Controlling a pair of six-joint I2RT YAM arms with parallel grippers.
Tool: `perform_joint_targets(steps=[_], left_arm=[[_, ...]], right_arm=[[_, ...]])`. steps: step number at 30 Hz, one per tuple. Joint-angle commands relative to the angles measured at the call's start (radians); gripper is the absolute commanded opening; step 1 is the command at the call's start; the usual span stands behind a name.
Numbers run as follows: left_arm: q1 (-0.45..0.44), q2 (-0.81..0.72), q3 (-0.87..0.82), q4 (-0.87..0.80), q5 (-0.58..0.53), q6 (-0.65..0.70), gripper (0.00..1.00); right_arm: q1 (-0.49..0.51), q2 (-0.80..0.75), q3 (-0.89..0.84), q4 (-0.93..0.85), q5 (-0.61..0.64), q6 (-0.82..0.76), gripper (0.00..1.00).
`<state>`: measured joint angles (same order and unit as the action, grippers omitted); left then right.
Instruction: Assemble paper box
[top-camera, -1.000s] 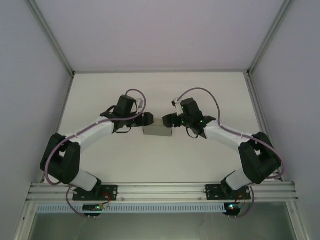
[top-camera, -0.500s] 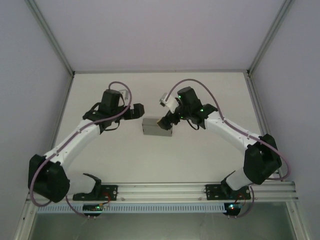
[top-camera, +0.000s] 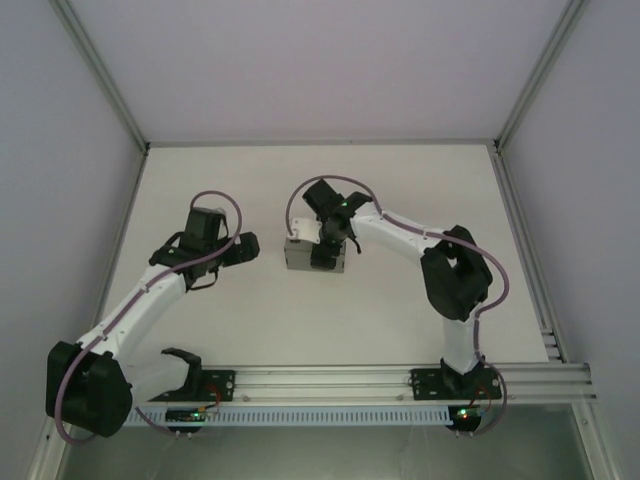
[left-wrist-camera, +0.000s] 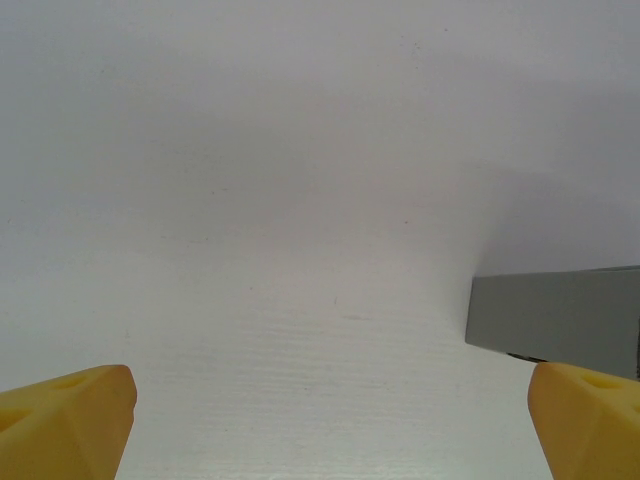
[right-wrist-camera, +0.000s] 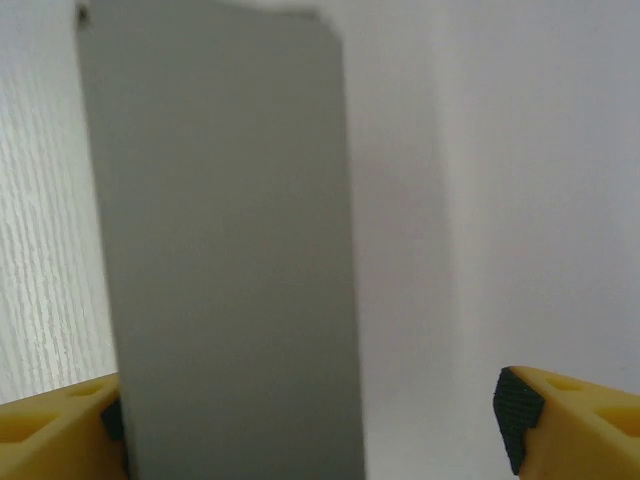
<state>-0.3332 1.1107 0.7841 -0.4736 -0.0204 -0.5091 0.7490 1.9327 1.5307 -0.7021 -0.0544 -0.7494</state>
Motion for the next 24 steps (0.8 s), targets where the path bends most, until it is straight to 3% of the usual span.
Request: perform_joint_targets(steps=[1, 10, 13, 16, 20, 24], left_arm=[[0.008, -0.02, 0.003, -0.02, -0.017, -0.006, 1.0], [0.014, -0.018, -0.007, -0.016, -0.013, -0.006, 1.0], [0.014, -0.016, -0.012, -0.021, -0.021, -0.008, 0.99], [0.016, -0.018, -0.014, -0.023, -0.023, -0.012, 1.0], [0.017, -0.019, -0.013, -0.026, -0.021, -0.014, 1.0], [0.017, -0.02, -0.011, -0.033, -0.02, -0.011, 0.99]], right_arm=[[0.013, 0.019, 0.041, -0.066, 0.061, -0.03, 0.77], [0.061, 0.013, -0.051, 0.166, 0.385, 0.007, 0.64], [0.073, 0.009, -0.108, 0.29, 0.512, -0.014, 0.54], [0.083, 0.013, -0.154, 0.376, 0.611, -0.027, 0.6], [0.103, 0.01, -0.197, 0.375, 0.637, -0.023, 0.61], [0.126, -0.019, -0.251, 0.369, 0.639, -0.011, 0.69]])
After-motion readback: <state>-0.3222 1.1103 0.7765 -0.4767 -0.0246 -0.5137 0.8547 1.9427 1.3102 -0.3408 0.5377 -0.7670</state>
